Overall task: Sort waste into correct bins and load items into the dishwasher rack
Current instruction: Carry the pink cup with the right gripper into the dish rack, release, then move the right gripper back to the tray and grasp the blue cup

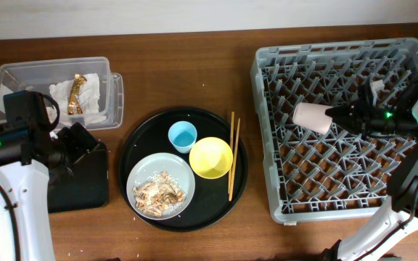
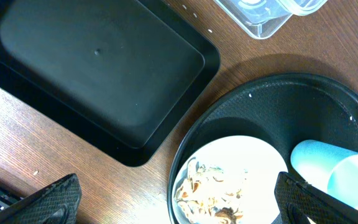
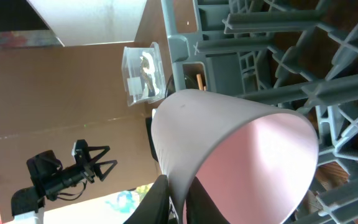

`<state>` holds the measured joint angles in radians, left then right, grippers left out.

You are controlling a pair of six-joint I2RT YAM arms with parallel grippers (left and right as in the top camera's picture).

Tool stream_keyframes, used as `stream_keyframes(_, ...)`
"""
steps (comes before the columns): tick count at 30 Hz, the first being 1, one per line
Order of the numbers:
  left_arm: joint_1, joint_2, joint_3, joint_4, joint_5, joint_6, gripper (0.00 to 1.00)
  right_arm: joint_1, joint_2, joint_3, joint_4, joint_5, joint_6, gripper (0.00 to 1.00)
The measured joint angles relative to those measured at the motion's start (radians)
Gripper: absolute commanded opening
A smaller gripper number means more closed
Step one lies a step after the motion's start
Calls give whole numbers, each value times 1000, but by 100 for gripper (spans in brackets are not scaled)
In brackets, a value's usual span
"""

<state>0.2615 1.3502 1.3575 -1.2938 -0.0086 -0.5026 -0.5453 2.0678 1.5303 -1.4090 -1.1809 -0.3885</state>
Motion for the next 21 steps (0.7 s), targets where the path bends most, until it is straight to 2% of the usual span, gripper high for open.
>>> stream_keyframes(7, 0, 0, 0, 0, 0, 0, 99, -92, -13, 0, -34, 156, 53, 23)
stream_keyframes(11, 0, 0, 0, 0, 0, 0, 99, -131, -114, 3, -40, 309, 150, 23)
stream_keyframes(14, 0, 0, 0, 0, 0, 0, 99, -134, -258, 18, -42, 429, 230, 23)
stream_keyframes(16, 0, 0, 0, 0, 0, 0, 99, -114, -348, 24, -26, 467, 251, 22)
stream_keyframes(18, 0, 0, 0, 0, 0, 0, 99, -59, -418, 29, 4, 483, 262, 12)
stream_keyframes(21, 0, 0, 0, 0, 0, 0, 99, 82, -450, 40, 47, 527, 310, 12)
